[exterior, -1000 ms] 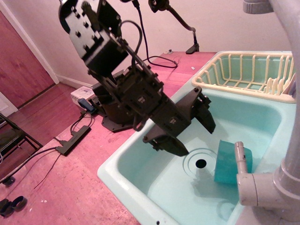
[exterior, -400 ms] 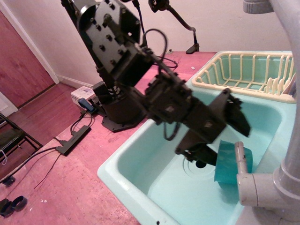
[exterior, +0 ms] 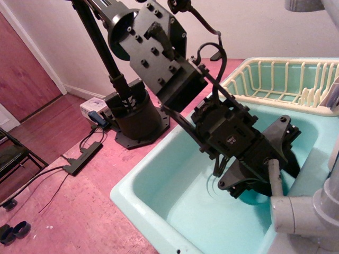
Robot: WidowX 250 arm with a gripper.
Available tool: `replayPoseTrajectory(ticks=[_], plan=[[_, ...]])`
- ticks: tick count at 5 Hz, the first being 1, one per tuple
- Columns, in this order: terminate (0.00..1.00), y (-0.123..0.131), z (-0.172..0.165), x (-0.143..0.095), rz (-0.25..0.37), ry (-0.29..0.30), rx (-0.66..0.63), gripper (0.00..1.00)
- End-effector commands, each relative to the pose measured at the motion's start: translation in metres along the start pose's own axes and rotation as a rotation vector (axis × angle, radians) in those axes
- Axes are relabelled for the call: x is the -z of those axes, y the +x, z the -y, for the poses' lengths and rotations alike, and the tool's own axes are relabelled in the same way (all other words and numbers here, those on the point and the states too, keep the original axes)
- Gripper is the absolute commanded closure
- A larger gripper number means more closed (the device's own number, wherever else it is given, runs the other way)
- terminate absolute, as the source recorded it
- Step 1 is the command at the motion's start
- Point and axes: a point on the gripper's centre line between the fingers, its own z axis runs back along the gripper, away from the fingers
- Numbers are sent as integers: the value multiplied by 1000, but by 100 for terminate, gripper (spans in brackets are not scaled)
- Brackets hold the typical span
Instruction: Flip cup upright
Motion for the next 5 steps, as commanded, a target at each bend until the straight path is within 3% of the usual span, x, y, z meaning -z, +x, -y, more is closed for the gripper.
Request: replayPoseTrajectory(ticks=[1,2,3,4,5], plan=[[0,7,19,-21,23,-196,-72,100],[0,-10,51,-37,-66,-429,-205,100],[0,-29,91,-52,-82,-612,-442,0],[0,-34,92,-67,-119,-650,-483,0],[0,-39,72,-71,-118,-599,-420,0]])
